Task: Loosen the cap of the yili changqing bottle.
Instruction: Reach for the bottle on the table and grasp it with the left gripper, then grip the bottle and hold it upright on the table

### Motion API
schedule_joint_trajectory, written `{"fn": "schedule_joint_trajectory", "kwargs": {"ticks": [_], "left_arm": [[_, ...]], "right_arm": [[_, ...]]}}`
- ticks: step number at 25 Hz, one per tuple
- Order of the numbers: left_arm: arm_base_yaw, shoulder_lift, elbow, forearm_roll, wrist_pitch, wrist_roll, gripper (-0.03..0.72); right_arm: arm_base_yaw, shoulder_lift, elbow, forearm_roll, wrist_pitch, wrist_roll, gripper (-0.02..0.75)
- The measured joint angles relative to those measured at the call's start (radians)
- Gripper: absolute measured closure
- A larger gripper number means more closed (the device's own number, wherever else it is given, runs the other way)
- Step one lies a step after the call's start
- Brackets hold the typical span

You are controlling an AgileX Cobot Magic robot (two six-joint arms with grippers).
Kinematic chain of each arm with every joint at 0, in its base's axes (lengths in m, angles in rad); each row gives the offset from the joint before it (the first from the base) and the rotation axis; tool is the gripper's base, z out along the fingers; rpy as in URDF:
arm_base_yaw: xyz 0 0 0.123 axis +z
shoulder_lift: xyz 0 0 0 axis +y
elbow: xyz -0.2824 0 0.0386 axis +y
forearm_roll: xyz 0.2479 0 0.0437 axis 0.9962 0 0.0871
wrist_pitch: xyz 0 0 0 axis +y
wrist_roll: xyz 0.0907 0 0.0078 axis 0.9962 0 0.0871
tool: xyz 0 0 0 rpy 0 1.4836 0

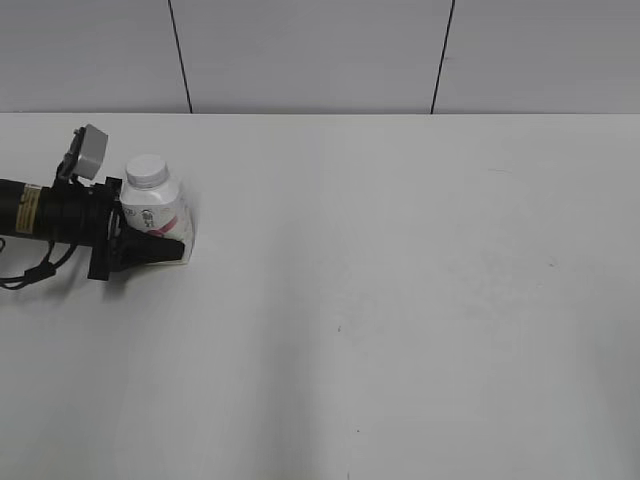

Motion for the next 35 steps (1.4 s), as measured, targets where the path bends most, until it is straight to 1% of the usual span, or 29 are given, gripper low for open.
{"fn": "schedule_joint_trajectory", "kwargs": {"ticks": [3,5,8,19,23,28,32,35], "left_arm": [[-0.019,0.000,-0.001,0.000,0.003,-0.007,0.258],[-0.046,-0.001,-0.002,-0.001,0.007,-0.010,0.258],[-0.107,-0.012,-0.002,-0.011,0.017,-0.014,0.258],[-0.358,-0.045,-0.002,-0.184,0.019,-0.016,0.258],[-0.434,-0.046,-0.002,-0.232,0.086,-0.016,0.259],[-0.479,-0.046,-0.002,-0.286,0.146,-0.016,0.259],[-0.495,-0.037,-0.002,-0.322,0.182,-0.013,0.259],[-0.497,-0.007,-0.002,-0.352,0.186,0.023,0.259]], "right_arm": [[0.000,0.000,0.000,0.000,0.000,0.000,0.224],[0.000,0.000,0.000,0.000,0.000,0.000,0.224],[0.000,0.000,0.000,0.000,0.000,0.000,0.224],[0.000,0.000,0.000,0.000,0.000,0.000,0.224],[0.000,0.000,0.000,0.000,0.000,0.000,0.224],[0.000,0.000,0.000,0.000,0.000,0.000,0.224],[0.000,0.000,0.000,0.000,0.000,0.000,0.224],[0.000,0.000,0.000,0.000,0.000,0.000,0.224]]}}
